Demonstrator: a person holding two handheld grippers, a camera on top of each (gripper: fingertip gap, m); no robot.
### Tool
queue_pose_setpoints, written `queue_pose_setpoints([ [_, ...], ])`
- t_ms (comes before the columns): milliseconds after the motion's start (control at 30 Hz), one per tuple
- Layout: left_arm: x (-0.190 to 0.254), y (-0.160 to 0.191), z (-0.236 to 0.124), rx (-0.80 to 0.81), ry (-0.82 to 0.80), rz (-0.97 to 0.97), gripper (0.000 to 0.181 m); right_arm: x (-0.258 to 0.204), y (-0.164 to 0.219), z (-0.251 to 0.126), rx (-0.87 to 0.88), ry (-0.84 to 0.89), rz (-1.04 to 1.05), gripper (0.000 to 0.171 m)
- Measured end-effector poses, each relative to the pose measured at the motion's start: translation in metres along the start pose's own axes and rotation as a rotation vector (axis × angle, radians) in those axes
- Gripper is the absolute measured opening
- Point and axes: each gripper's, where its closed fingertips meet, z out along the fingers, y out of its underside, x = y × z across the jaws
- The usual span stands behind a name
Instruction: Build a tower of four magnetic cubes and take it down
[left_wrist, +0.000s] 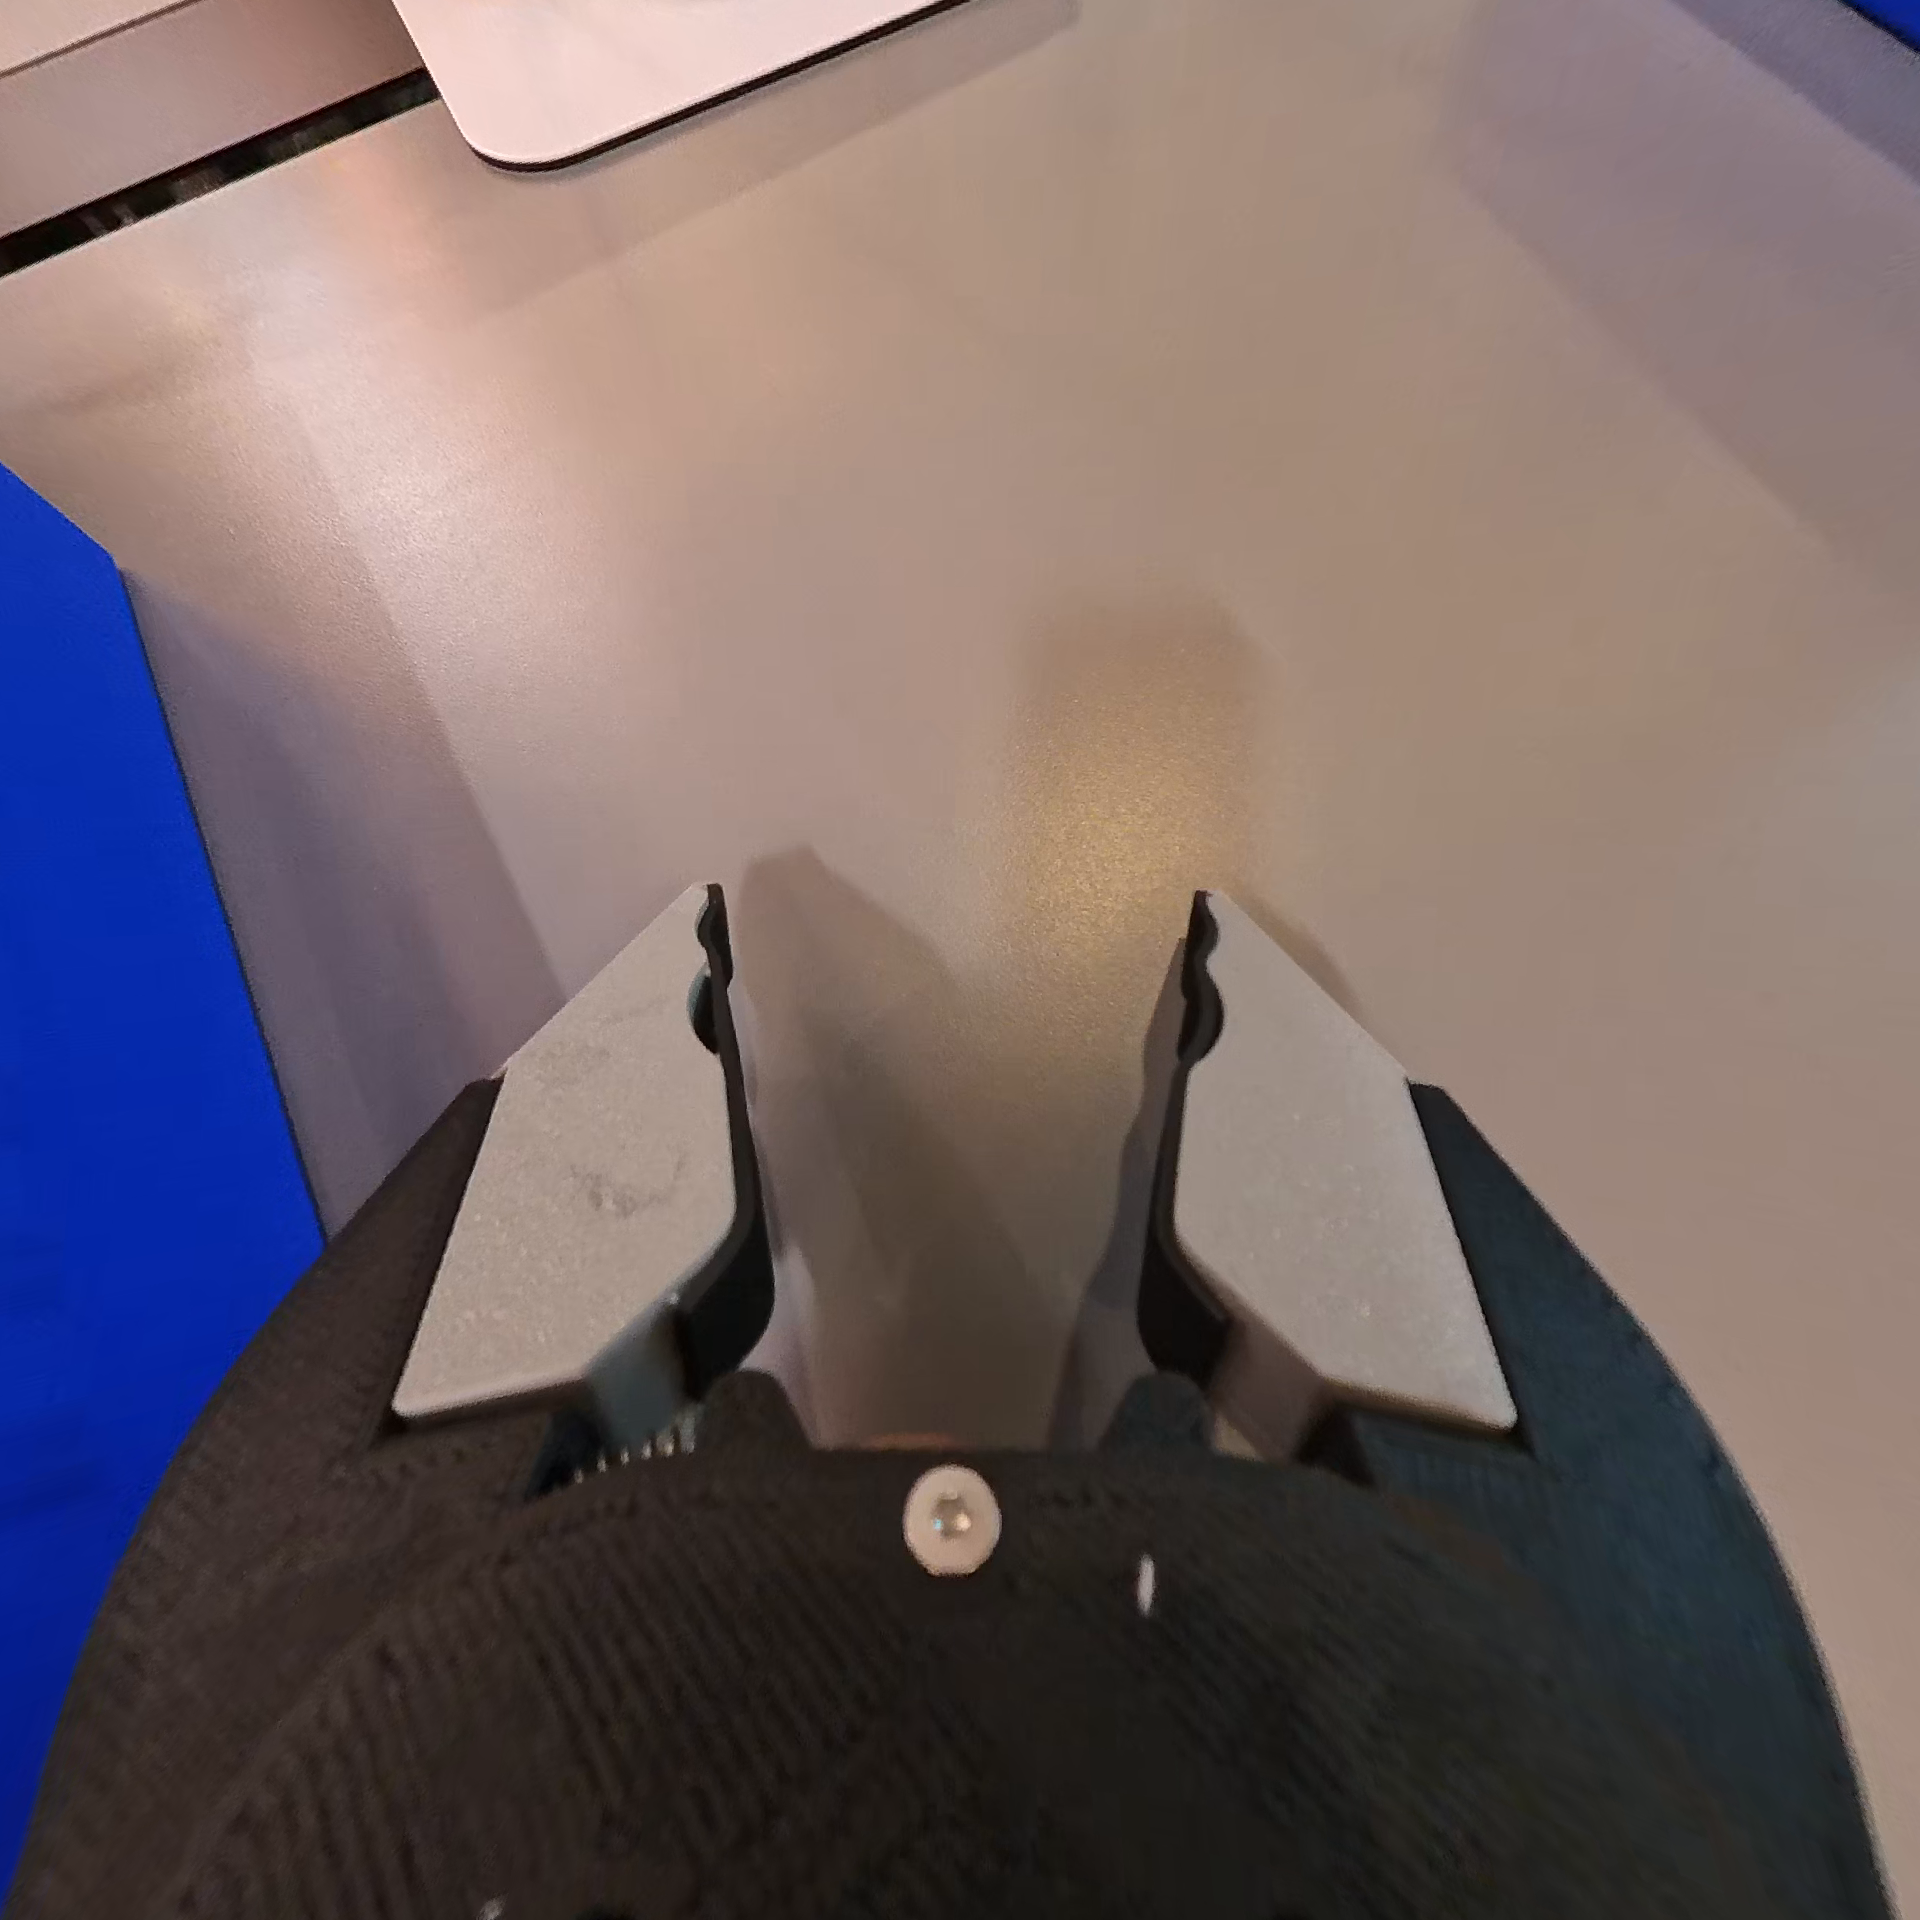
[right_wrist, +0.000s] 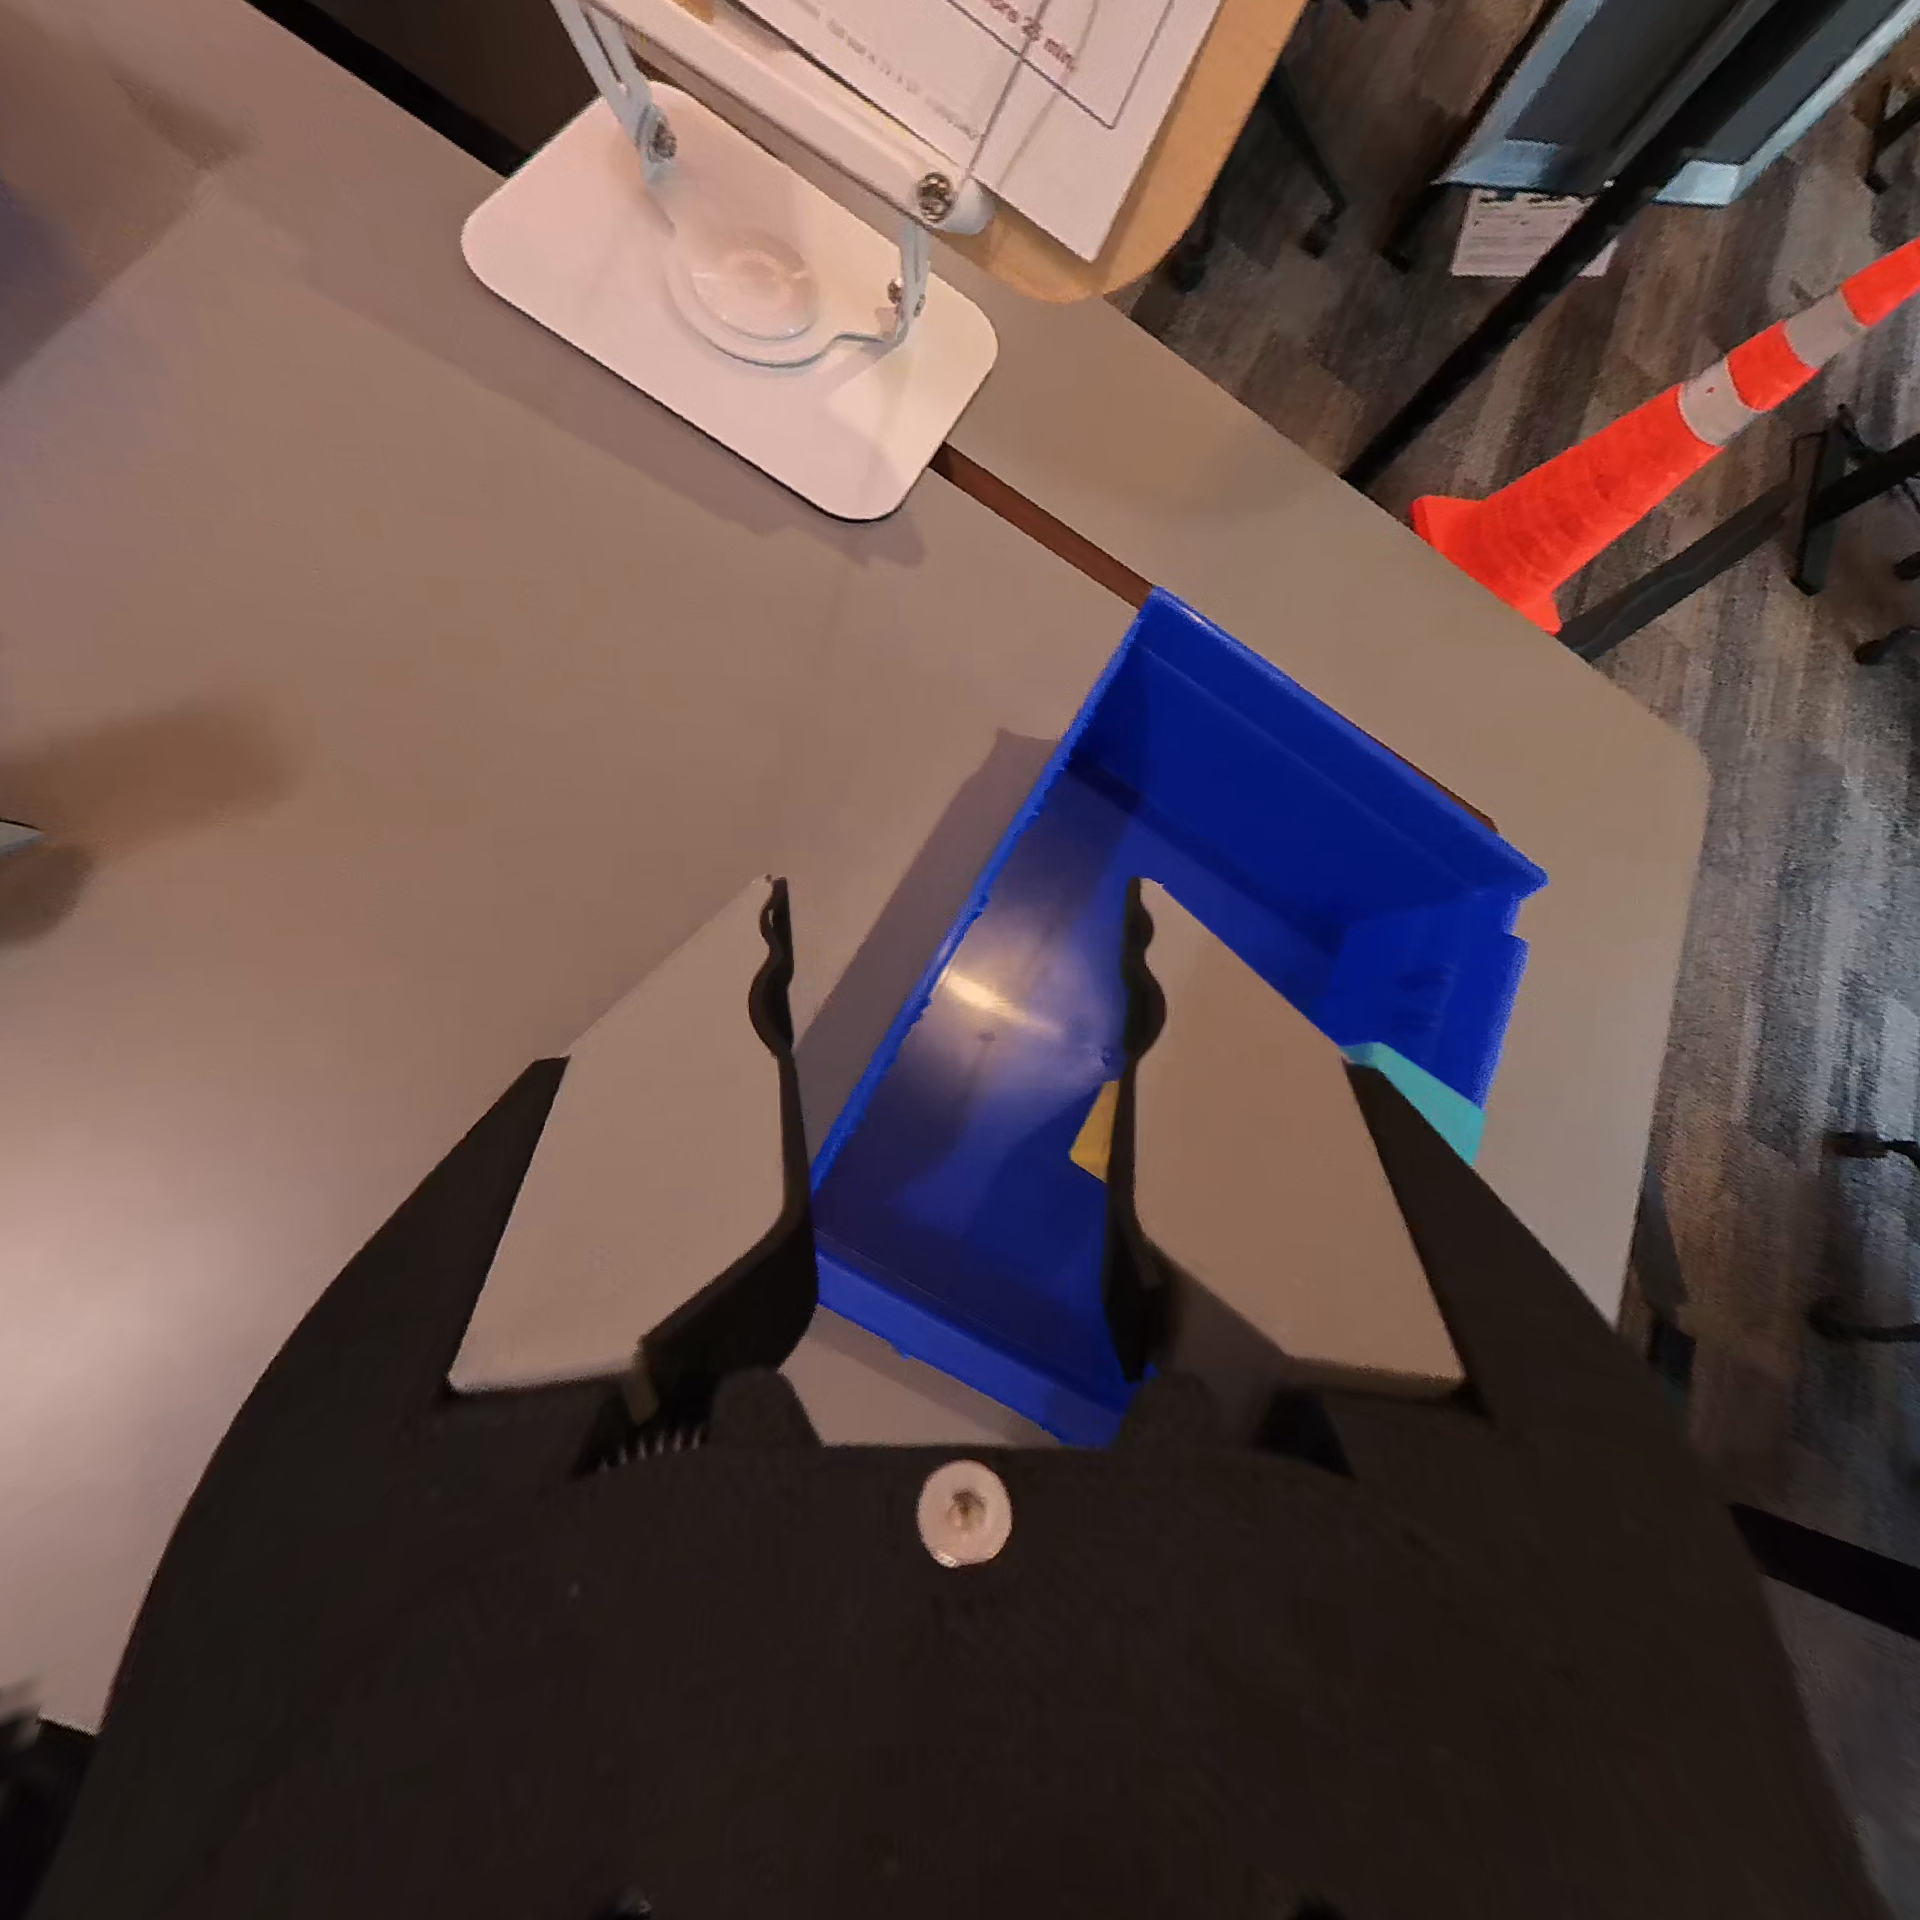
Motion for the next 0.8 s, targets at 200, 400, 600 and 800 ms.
queue_pose_setpoints([
  [200,0.0,0.0,0.0,0.0,0.0,-0.001,0.086,-0.032,-0.002,0.009,0.024,-0.064,-0.028,0.061],
  [400,0.0,0.0,0.0,0.0,0.0,0.0,0.086,-0.069,0.003,0.025,0.026,-0.139,-0.052,0.061],
  [600,0.0,0.0,0.0,0.0,0.001,0.0,0.086,-0.105,0.02,0.046,-0.001,-0.219,-0.065,0.058],
  [800,0.0,0.0,0.0,-0.001,0.002,0.001,0.086,-0.133,0.042,0.068,-0.034,-0.278,-0.07,0.055],
])
